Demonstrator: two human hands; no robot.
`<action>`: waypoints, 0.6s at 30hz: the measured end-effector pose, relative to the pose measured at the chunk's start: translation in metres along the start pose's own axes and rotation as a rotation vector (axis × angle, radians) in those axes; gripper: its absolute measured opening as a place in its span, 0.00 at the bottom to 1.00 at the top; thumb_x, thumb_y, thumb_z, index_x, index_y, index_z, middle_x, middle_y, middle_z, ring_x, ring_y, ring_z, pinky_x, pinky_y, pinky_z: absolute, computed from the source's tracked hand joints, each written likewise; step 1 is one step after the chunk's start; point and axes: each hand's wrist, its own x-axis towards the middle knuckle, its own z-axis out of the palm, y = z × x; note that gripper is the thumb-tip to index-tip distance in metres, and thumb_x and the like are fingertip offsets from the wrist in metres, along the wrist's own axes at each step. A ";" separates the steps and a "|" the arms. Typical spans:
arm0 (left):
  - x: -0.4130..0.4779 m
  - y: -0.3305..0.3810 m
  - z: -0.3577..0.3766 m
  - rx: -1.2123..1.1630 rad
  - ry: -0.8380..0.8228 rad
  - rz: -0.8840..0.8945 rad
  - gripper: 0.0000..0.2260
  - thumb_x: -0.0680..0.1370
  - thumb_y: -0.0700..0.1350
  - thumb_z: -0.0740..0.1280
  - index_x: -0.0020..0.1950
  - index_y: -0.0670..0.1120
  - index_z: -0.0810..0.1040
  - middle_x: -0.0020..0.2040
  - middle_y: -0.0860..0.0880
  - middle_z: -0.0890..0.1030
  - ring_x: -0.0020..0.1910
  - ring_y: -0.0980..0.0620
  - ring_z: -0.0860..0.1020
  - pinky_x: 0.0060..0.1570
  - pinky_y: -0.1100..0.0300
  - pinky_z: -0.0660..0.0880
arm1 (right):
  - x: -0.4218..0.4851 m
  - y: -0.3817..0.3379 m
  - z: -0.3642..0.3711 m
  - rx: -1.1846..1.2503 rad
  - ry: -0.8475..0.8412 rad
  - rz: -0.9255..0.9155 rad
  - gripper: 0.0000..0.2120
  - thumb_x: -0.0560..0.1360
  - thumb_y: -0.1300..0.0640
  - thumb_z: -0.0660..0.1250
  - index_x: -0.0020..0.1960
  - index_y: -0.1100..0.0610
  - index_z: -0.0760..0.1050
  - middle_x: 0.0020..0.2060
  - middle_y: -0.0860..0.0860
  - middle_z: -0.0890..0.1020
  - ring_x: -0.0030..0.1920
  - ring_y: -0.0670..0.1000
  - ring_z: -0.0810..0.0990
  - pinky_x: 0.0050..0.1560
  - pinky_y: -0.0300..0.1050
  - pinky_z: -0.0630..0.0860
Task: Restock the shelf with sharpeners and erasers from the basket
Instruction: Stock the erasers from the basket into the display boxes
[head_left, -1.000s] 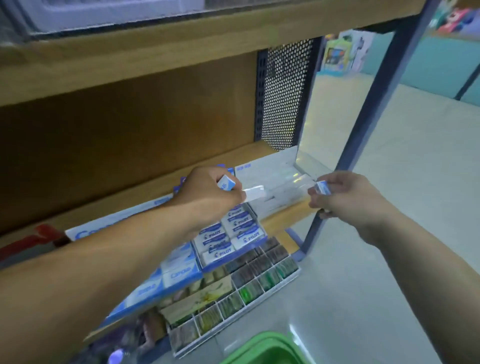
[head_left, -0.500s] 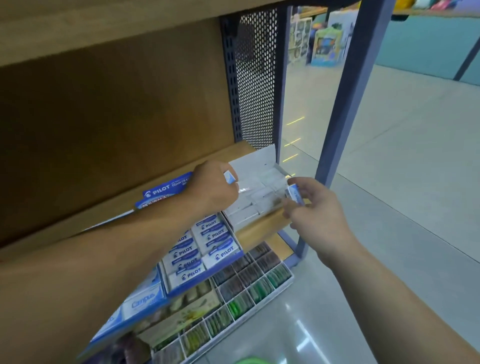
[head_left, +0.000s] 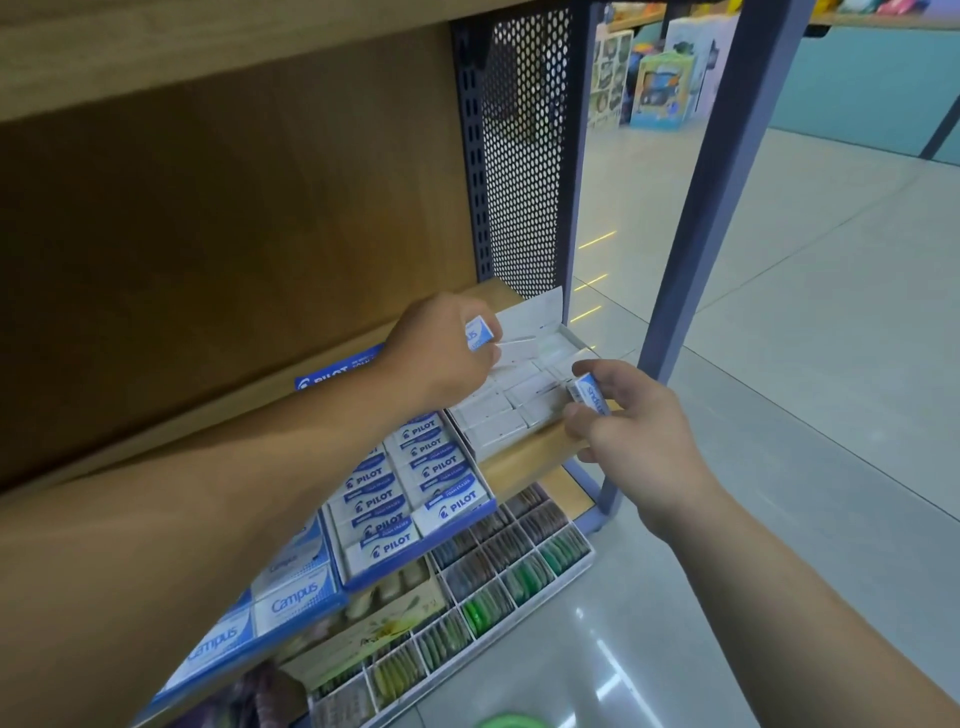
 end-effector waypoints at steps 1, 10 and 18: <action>0.000 0.001 0.003 0.001 -0.019 -0.007 0.04 0.76 0.45 0.76 0.48 0.47 0.84 0.44 0.50 0.84 0.43 0.50 0.82 0.43 0.61 0.78 | 0.000 0.000 0.000 0.005 0.002 0.005 0.15 0.77 0.62 0.70 0.60 0.47 0.80 0.51 0.37 0.80 0.50 0.47 0.81 0.57 0.58 0.81; 0.004 -0.005 0.019 0.199 -0.167 0.002 0.07 0.77 0.46 0.73 0.50 0.44 0.82 0.48 0.47 0.83 0.49 0.46 0.81 0.52 0.51 0.80 | -0.004 -0.009 -0.006 0.073 -0.041 0.020 0.16 0.76 0.61 0.73 0.61 0.47 0.80 0.49 0.50 0.82 0.39 0.50 0.81 0.40 0.49 0.83; -0.060 -0.009 -0.029 -0.260 -0.359 -0.170 0.14 0.80 0.38 0.68 0.63 0.52 0.81 0.50 0.50 0.85 0.43 0.57 0.83 0.45 0.61 0.78 | -0.019 -0.034 0.001 -0.036 -0.228 -0.062 0.18 0.69 0.63 0.81 0.56 0.52 0.81 0.43 0.54 0.85 0.27 0.54 0.81 0.32 0.46 0.79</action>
